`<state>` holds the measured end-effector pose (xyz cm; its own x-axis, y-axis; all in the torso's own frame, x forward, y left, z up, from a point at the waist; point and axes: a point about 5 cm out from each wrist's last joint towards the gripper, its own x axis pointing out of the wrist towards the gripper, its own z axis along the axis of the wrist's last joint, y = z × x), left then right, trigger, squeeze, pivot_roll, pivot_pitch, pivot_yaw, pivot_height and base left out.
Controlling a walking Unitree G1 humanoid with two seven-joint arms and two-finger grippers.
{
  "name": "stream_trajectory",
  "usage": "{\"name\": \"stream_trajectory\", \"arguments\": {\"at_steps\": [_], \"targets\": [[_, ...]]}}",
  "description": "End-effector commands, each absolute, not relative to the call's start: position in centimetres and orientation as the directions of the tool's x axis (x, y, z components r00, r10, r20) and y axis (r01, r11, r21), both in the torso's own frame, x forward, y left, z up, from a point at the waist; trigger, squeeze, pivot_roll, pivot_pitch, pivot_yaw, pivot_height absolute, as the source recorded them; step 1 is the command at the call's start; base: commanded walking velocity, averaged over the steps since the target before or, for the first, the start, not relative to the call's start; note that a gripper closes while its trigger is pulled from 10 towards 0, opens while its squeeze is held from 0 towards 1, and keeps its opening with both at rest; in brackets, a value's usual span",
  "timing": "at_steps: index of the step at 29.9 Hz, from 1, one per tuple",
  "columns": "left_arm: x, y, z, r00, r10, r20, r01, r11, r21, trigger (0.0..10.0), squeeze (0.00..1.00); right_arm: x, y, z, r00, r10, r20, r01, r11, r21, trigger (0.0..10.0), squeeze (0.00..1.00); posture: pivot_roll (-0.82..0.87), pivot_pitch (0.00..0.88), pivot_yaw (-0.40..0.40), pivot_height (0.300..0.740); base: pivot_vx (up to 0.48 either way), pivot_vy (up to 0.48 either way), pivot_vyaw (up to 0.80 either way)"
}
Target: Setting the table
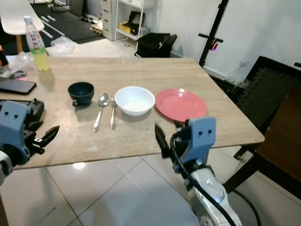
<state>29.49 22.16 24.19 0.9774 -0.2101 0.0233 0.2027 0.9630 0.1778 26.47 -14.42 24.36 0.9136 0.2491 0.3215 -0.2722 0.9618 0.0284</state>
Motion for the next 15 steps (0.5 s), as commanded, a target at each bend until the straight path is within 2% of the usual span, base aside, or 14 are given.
{"name": "stream_trajectory", "arguments": {"at_steps": [1, 8, 11, 15], "targets": [[29.2, 21.8, 23.5, 0.976, -0.219, -0.010, 0.217, 0.962, 0.166, 10.0, 0.00, 26.3, -14.7, 24.0, 0.925, 0.231, 0.303, -0.254, 0.966, 0.038, 10.0, 0.00, 0.11, 0.044, 0.004, 0.740, 0.000, 0.000, 0.00], [29.2, 21.2, 22.5, 0.984, -0.177, -0.008, 0.177, 0.977, 0.118, 10.0, 0.00, 26.0, -14.0, 22.2, 0.944, 0.217, 0.249, -0.243, 0.967, 0.078, 10.0, 0.00, 0.10, 0.037, -0.003, 0.740, 0.000, 0.000, 0.00], [29.8, 21.0, 21.7, 0.992, -0.116, -0.043, 0.121, 0.983, 0.137, 10.0, 0.00, 26.5, -13.8, 21.5, 0.953, 0.189, 0.236, -0.214, 0.973, 0.087, 10.0, 0.00, 0.10, 0.033, -0.020, 0.740, 0.000, 0.000, 0.00], [29.9, 20.2, 22.2, 0.991, -0.131, -0.003, 0.130, 0.985, 0.109, 10.0, 0.00, 27.2, -14.1, 21.4, 0.963, 0.129, 0.239, -0.159, 0.981, 0.111, 10.0, 0.00, 0.11, 0.028, -0.034, 0.740, 0.000, 0.000, 0.00]]}}
